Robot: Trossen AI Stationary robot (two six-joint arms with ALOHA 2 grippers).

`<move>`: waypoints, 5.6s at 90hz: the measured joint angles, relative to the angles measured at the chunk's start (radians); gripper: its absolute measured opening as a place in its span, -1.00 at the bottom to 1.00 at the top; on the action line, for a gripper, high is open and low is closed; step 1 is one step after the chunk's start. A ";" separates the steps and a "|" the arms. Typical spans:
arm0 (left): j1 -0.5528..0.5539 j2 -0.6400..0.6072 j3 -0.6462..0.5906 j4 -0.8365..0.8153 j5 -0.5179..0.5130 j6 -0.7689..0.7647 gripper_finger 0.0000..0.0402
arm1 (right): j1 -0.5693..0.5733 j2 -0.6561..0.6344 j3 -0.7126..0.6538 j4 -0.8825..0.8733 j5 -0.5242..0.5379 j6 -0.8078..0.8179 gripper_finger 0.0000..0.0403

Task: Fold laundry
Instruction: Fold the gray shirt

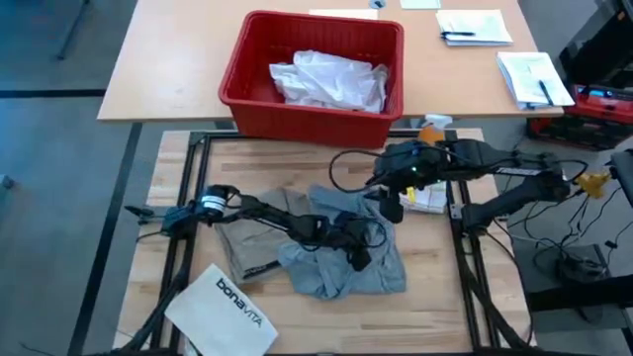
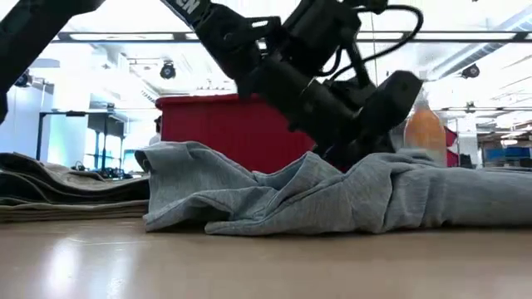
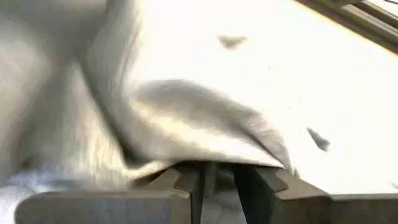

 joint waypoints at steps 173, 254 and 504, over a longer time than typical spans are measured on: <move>-0.133 -0.017 -0.139 0.109 0.084 -0.111 -0.69 | -0.214 0.242 -0.731 0.347 -0.584 -0.320 -0.62; -0.113 -0.062 -0.144 0.084 0.093 -0.038 -0.69 | -0.206 -0.290 -0.623 -0.014 -0.566 -0.156 -1.00; -0.117 -0.297 -0.139 -0.314 0.083 0.078 -0.69 | 0.172 -0.191 -0.697 0.600 -0.242 0.553 -1.00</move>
